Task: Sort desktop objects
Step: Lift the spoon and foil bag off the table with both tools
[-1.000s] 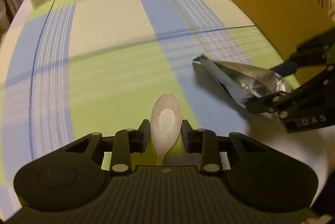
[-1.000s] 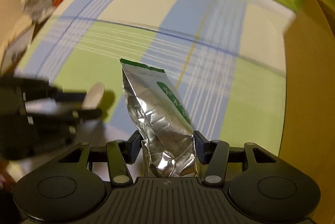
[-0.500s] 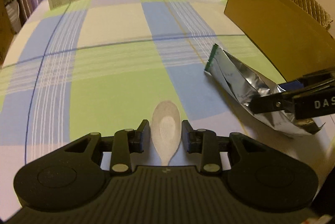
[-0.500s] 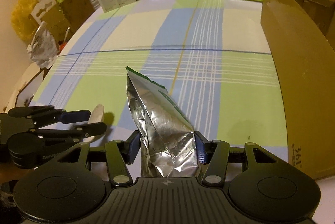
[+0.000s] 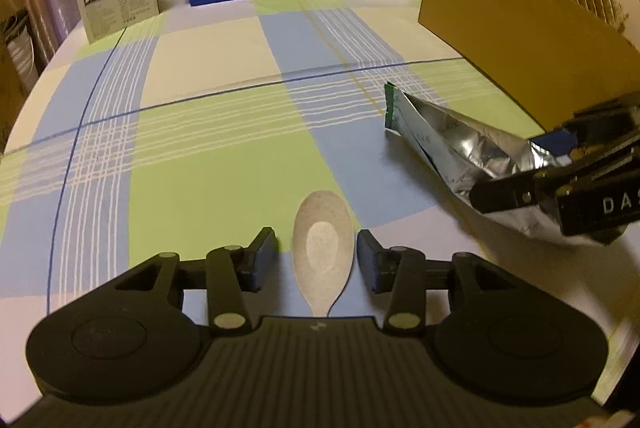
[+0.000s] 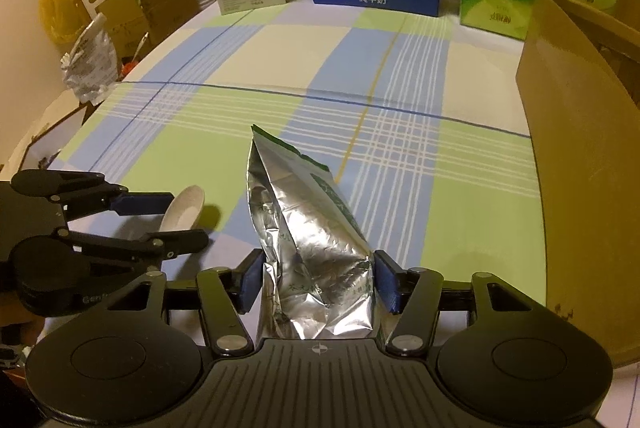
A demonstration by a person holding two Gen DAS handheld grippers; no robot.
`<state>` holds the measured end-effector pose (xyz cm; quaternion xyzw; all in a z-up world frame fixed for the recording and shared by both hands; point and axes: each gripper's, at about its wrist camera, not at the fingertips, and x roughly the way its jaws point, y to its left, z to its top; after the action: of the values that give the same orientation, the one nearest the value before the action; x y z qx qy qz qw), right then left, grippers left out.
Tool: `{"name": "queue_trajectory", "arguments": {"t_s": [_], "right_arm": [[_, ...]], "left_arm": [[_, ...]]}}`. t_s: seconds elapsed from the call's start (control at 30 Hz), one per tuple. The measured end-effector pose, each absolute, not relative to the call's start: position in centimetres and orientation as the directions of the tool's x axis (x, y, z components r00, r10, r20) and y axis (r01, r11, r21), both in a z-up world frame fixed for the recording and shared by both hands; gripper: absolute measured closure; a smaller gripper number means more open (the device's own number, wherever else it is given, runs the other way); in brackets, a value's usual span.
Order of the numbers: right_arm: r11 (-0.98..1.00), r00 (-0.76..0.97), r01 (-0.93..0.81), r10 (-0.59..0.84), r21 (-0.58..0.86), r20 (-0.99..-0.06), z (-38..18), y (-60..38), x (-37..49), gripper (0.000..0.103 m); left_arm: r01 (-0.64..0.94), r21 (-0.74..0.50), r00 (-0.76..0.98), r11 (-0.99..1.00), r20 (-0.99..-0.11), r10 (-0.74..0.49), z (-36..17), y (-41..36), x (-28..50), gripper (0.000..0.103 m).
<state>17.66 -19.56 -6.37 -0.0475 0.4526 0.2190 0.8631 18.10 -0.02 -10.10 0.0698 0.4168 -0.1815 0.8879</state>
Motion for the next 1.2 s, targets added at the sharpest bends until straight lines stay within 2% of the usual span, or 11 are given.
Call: {"name": "queue_trajectory", "arguments": {"t_s": [0.13,0.23,0.43,0.6,0.83,0.9,1.1,1.2], "right_arm": [[0.9,0.515,-0.431,0.308,0.07,-0.8,-6.4,-19.5,17.4,0.038],[0.889,0.523,-0.458,0.295,0.029,-0.799,-6.6,-19.0,17.2,0.032],[0.88,0.525,-0.475,0.261,-0.024,-0.81,-7.3,-18.5,17.3,0.022],[0.88,0.5,-0.474,0.232,-0.039,-0.834,-8.1,-18.3,17.9,0.021],[0.888,0.436,-0.46,0.238,0.012,-0.868,-8.8,-18.6,18.9,0.021],[0.89,0.422,-0.457,0.234,0.018,-0.876,-8.9,-18.5,18.8,0.023],[0.897,0.432,-0.442,0.228,0.016,-0.873,-8.6,-18.6,18.8,0.047],[0.899,0.444,-0.438,0.231,0.015,-0.866,-8.4,-18.6,18.6,0.052]], "left_arm": [[0.395,0.002,0.598,0.919,-0.759,-0.256,-10.2,-0.1,17.6,0.065],[0.399,0.011,0.603,0.917,-0.756,-0.253,-10.2,0.0,17.3,0.075],[0.389,0.003,0.602,0.921,-0.758,-0.251,-10.1,0.1,17.4,0.076],[0.396,-0.011,0.605,0.918,-0.749,-0.271,-9.7,-0.1,17.2,0.076],[0.394,-0.045,0.604,0.918,-0.74,-0.295,-9.1,0.0,17.3,0.076],[0.399,-0.046,0.602,0.916,-0.74,-0.299,-9.1,0.0,17.3,0.076],[0.404,-0.05,0.598,0.913,-0.741,-0.305,-9.0,-0.2,17.4,0.076],[0.406,-0.05,0.599,0.912,-0.74,-0.307,-8.9,-0.3,17.4,0.076]]}}
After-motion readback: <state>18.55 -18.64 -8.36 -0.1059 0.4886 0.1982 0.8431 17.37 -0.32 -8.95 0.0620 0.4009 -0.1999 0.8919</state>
